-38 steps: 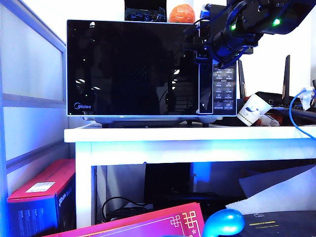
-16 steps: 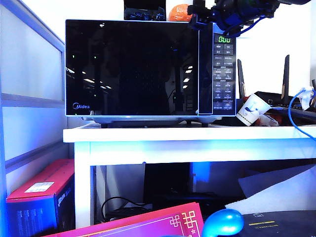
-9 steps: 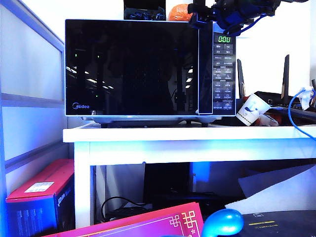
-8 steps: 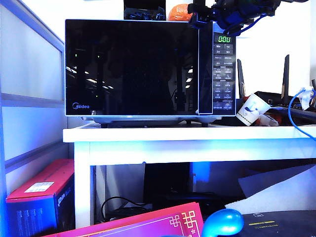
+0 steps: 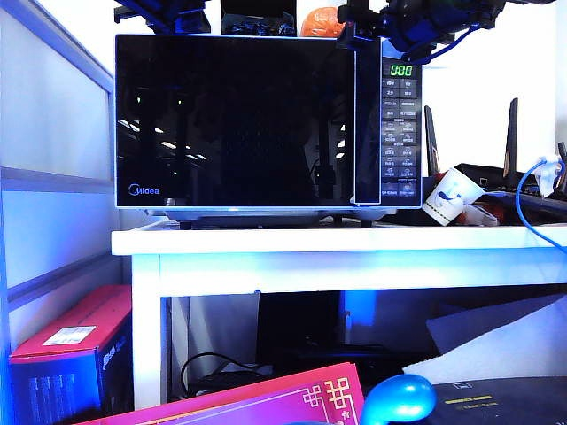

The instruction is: Open the microwave door, place the orange inside the microwave, then close the microwave door.

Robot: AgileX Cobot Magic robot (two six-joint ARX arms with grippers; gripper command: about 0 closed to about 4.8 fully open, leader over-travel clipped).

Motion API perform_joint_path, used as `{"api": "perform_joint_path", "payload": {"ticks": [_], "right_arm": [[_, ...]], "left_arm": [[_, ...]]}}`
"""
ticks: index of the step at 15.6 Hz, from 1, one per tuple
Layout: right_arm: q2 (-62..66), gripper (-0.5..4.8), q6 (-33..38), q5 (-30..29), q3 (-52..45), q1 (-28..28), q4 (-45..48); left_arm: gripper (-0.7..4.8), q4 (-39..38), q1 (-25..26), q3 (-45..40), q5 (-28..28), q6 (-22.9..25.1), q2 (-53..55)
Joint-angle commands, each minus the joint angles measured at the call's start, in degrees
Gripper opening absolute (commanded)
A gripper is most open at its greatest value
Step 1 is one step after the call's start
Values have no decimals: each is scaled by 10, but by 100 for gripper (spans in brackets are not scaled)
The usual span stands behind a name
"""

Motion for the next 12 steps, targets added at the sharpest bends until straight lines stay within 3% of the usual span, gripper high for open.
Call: {"api": "perform_joint_path", "payload": {"ticks": [1,5,9,12], "right_arm": [[-24,334,-3,-43,11,9,66],[-60,334,-31,3,11,7,78],[-80,332,-71,99,11,-3,76],[-89,319,-76,65,12,-50,8]], "left_arm": [[-4,7,-1,3,-2,2,1],[-4,7,-1,3,-2,2,3],[-4,3,-1,3,-1,2,7],[-4,7,-1,3,-2,2,7]]}}
